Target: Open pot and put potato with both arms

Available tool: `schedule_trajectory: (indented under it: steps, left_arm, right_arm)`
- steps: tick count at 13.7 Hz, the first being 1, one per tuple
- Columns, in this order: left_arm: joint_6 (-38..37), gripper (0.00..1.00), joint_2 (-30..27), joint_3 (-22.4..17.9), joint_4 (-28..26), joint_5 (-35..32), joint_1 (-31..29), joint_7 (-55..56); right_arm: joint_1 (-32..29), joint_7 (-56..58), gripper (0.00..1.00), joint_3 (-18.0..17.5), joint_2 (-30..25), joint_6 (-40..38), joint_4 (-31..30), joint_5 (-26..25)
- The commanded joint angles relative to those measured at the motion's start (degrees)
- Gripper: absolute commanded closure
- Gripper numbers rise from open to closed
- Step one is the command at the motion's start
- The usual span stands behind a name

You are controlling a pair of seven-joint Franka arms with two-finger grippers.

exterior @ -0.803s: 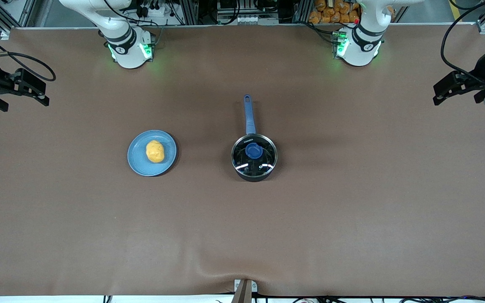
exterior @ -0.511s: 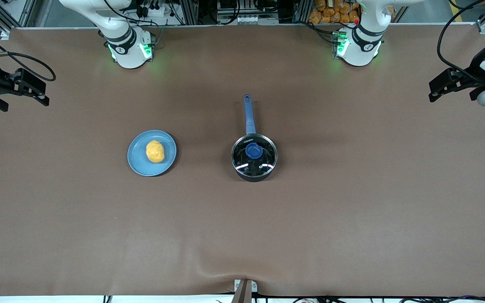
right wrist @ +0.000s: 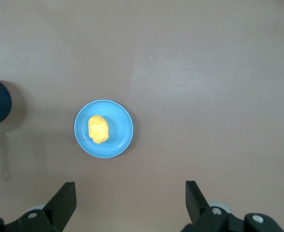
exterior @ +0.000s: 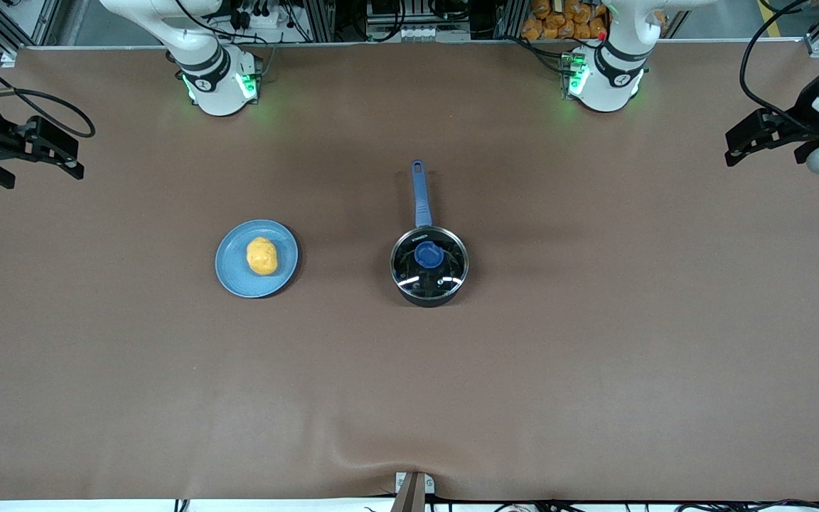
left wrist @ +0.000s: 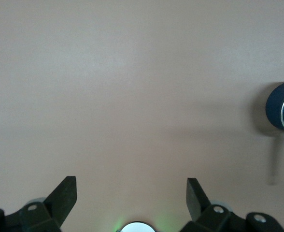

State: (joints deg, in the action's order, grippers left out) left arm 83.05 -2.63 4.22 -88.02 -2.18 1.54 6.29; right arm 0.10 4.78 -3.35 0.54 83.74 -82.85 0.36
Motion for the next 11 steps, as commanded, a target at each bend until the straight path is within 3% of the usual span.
schedule_trajectory:
  steps: [1,7,11]
  left_arm:
    - [-0.8,0.00,0.5,0.6,0.4,1.1,-0.5,-0.2]
    - [0.7,0.00,3.1,0.7,0.6,1.2,0.2,0.1]
    - [2.7,0.00,6.1,0.7,0.7,1.7,5.6,1.9]
  right_arm:
    - [-0.3,-0.5,0.00,-0.2,-0.5,-0.1,-0.4,0.4]
    - [-0.3,-0.4,0.00,-0.2,-0.4,0.0,-0.4,0.4]
    - [-0.4,-0.3,0.00,-0.2,-0.4,0.0,-0.4,1.1]
